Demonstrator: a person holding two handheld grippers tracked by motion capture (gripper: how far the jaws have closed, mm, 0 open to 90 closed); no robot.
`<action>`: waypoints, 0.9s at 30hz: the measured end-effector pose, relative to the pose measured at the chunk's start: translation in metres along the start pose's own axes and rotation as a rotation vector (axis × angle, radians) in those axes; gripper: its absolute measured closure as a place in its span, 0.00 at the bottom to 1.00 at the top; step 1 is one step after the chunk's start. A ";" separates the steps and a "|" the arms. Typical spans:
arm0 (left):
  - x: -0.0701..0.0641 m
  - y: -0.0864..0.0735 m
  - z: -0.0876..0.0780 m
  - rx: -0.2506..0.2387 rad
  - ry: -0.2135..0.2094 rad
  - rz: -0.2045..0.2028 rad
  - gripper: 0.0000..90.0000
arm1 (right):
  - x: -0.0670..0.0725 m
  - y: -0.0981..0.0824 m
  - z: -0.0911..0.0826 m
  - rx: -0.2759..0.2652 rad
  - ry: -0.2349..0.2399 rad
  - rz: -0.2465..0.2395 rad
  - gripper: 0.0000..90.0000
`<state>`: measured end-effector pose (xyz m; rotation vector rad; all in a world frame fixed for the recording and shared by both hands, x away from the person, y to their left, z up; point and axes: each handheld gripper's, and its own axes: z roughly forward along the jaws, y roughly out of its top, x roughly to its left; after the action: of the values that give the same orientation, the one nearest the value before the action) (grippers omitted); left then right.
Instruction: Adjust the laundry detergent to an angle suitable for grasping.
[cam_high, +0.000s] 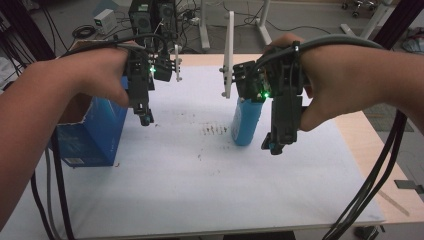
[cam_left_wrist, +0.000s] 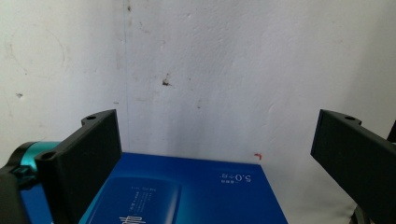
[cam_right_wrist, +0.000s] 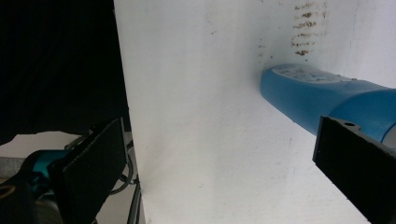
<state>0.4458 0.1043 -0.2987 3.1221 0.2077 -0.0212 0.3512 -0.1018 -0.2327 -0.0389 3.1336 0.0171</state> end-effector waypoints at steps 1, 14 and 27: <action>0.000 0.000 0.000 0.001 0.002 0.002 0.02 | 0.000 0.000 0.000 0.002 -0.001 -0.002 0.03; -0.006 0.004 -0.002 0.021 0.007 -0.019 0.02 | 0.002 -0.004 -0.001 -0.019 -0.014 -0.029 0.03; -0.006 0.006 -0.005 0.016 0.005 -0.031 0.02 | 0.005 -0.005 0.001 -0.020 -0.014 -0.032 0.03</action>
<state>0.4405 0.0976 -0.2934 3.1349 0.2579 -0.0160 0.3466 -0.1066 -0.2338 -0.0888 3.1179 0.0481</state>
